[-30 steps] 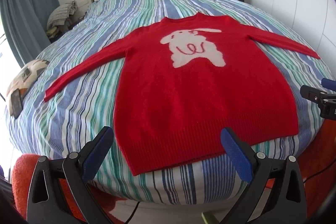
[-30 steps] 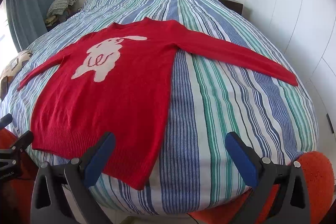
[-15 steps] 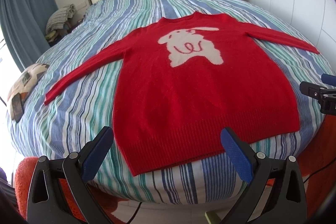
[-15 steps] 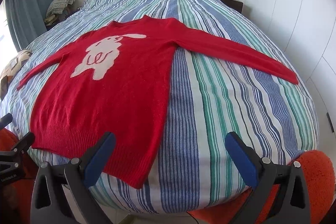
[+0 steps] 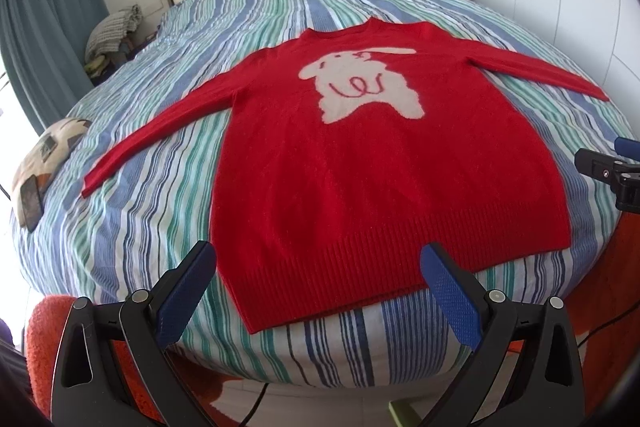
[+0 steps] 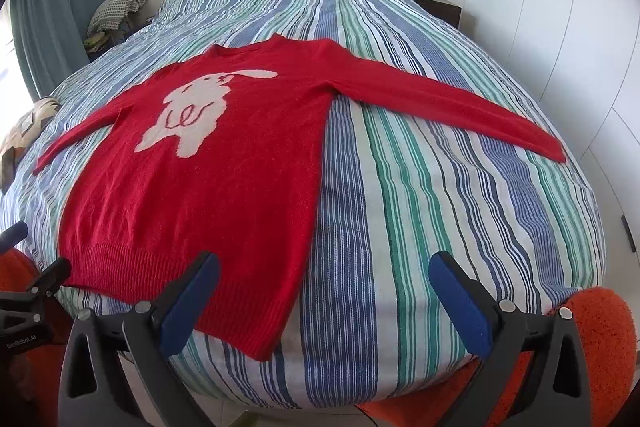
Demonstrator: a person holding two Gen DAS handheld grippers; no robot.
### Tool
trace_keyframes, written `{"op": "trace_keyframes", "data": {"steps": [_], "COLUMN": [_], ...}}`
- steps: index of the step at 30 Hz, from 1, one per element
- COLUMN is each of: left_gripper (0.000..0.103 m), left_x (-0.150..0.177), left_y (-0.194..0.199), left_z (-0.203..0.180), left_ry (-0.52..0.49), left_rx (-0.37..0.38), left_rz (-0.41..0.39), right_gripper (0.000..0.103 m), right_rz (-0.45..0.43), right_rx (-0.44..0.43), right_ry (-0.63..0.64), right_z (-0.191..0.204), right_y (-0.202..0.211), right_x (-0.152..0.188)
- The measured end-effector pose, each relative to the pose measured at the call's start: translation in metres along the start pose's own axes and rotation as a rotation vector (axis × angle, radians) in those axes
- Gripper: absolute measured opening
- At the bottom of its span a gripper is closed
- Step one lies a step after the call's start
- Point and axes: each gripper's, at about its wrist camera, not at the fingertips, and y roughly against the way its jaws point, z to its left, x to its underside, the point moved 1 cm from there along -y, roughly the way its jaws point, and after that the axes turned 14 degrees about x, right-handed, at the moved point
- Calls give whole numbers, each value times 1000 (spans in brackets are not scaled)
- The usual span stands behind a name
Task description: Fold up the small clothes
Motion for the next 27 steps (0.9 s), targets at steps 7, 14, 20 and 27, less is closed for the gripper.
{"op": "trace_keyframes", "data": {"steps": [7, 14, 20, 27], "left_gripper": [102, 102, 102, 102], "left_x": [1, 2, 4, 4], "left_y": [0, 0, 2, 8], "left_z": [-5, -8, -14, -7], "left_ry": [-29, -37, -68, -50], "left_rx": [0, -2, -32, -18], "left_rz": [-2, 0, -20, -38], "right_gripper": [102, 102, 102, 102], "right_rz": [7, -2, 31, 19], "right_rx": [1, -15, -17, -17], "right_ry": [-12, 4, -32, -2], "right_z": [-1, 2, -5, 4], "right_y": [-2, -1, -9, -3], "right_x": [0, 2, 3, 2]}}
